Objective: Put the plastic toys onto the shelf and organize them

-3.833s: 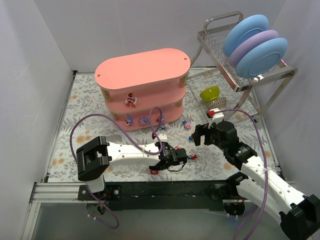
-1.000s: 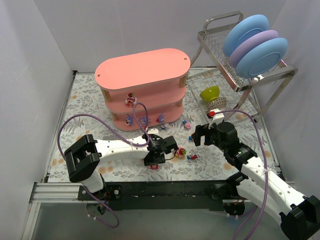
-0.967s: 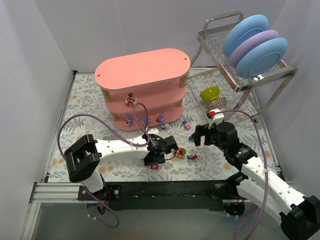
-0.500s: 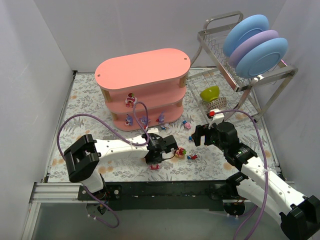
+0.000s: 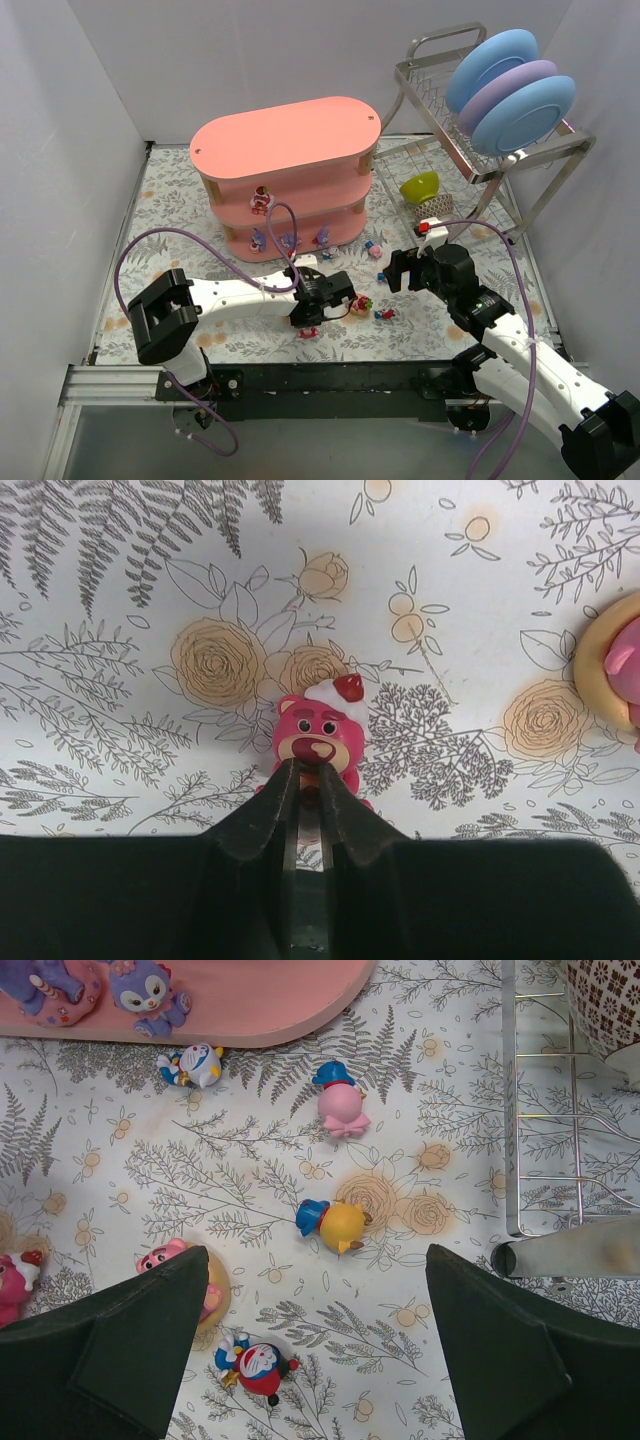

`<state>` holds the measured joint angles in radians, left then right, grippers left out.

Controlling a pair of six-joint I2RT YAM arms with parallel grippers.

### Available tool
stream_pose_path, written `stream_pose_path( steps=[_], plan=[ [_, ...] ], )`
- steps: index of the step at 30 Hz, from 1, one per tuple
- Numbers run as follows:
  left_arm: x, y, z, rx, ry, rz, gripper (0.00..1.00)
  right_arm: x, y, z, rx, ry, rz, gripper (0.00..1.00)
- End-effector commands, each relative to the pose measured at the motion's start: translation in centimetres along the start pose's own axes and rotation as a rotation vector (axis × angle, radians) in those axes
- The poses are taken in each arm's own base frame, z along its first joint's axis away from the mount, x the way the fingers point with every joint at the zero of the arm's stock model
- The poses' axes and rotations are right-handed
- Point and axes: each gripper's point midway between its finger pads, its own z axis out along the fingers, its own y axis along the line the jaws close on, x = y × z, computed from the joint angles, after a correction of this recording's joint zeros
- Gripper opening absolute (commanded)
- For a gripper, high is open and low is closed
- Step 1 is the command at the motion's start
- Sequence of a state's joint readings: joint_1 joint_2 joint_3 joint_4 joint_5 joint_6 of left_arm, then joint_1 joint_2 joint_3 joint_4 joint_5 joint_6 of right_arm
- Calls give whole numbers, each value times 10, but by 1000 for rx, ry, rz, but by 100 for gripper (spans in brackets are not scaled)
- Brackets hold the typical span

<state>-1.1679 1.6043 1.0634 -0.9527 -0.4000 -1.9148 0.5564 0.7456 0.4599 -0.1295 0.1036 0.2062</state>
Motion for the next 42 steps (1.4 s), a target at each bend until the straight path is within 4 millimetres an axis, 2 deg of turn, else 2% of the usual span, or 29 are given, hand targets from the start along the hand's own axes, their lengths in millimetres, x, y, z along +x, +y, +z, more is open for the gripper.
stream_pose_path(
  steps=[1,8,12,17,21,24,29,32,33,37,42],
  plan=[
    [-32,-8,-12,23,-128,-18,0,-11,1,1,-4,-49,-1,96],
    [-55,-17,-14,52,-238,1,0,-11,1,0,-4,-49,-1,96],
    [-54,-19,-9,60,-244,36,0,-11,1,1,-6,-50,-1,96],
    [-39,-20,7,42,-169,147,0,-10,1,1,-7,-47,-1,96],
    [-21,-19,12,30,-75,211,0,-10,1,1,-8,-45,-3,96],
    [-15,-18,12,28,-46,218,0,-10,1,1,-6,-45,-1,96],
    [-20,-21,5,37,-46,189,23,-9,1,2,-7,-42,-2,96],
    [-26,-22,6,34,-46,150,32,-9,2,1,-9,-43,-1,96],
    [-28,-23,6,34,-47,137,38,-10,1,1,-8,-46,-1,96],
    [-34,-22,8,31,-43,90,45,-11,1,1,-8,-48,-1,96],
    [-40,-29,6,46,-42,75,48,-10,2,1,-11,-47,1,96]
  ],
)
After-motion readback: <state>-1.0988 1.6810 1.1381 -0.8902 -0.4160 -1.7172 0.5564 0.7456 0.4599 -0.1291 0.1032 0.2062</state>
